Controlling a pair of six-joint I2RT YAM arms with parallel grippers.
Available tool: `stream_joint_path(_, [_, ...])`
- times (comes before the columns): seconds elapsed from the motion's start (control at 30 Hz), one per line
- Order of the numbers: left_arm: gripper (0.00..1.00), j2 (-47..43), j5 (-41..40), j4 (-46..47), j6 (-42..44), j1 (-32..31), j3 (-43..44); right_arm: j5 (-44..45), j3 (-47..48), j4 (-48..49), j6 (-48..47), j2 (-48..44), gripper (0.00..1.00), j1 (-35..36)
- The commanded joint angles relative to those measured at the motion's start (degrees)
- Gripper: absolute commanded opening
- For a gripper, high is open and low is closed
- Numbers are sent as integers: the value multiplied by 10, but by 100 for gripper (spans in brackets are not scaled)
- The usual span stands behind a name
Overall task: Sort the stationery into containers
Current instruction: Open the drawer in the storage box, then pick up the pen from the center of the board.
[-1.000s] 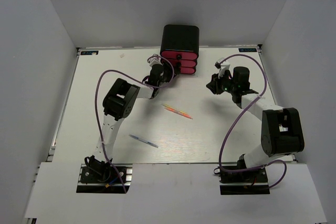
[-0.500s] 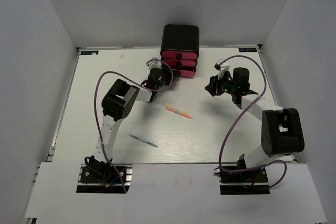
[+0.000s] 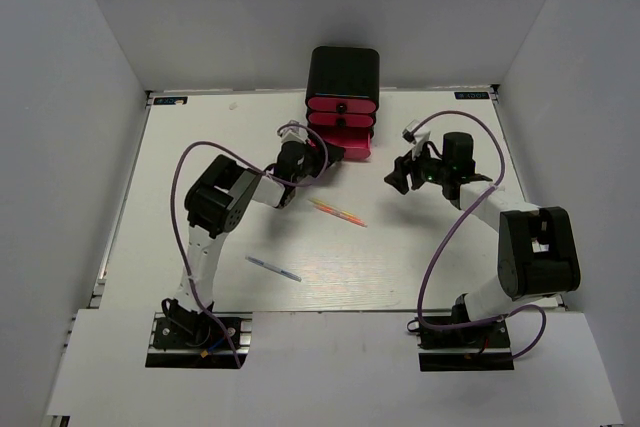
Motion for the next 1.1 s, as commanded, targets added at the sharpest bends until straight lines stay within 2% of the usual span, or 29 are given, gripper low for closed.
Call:
stream_joint_path(0.0, [74,-62,3,-44,9,0,-28,-60,13,-40,-60,-17,66,3])
stream_joint_path(0.07, [78,-79,3,-44,14,0,-53,-105,15,-67,-99,-20,62,4])
stream_joint_path(0.13, [79,-110,3,-44,14,6,-87,-141,10,-101,-159,-24,55,7])
stream_joint_path(0.2, [79,-134,3,-38,20,6,-111,-155,5,-132,-225,-27,47,14])
stream_joint_path(0.23, [79,-147,3,-38,25,11,-134,-157,2,-151,-241,-31,39,19])
stream_joint_path(0.3, [79,-190,14,-56,49,11,-152,-156,-9,-171,-274,-34,35,36])
stream_joint_path(0.37, [79,-239,20,-86,79,11,-183,-143,-13,-182,-305,-34,35,55])
stream_joint_path(0.5, [79,-316,20,-136,115,11,-248,-104,-7,-188,-304,-14,39,93])
stream_joint_path(0.57, [79,-388,-6,-173,131,11,-281,-81,4,-181,-291,3,39,115])
stream_joint_path(0.77, [81,-581,-77,-351,180,11,-339,14,51,-187,-256,49,42,172])
stream_joint_path(0.8, [82,-631,-90,-418,186,11,-339,30,60,-188,-258,58,44,186])
stream_joint_path(0.83, [85,-655,-103,-452,186,11,-339,39,61,-187,-259,60,44,191])
stream_joint_path(0.93, [85,-733,-145,-571,162,11,-344,55,63,-185,-266,64,46,206])
stream_joint_path(1.07, [86,-817,-158,-656,119,5,-368,74,67,-175,-252,77,47,221])
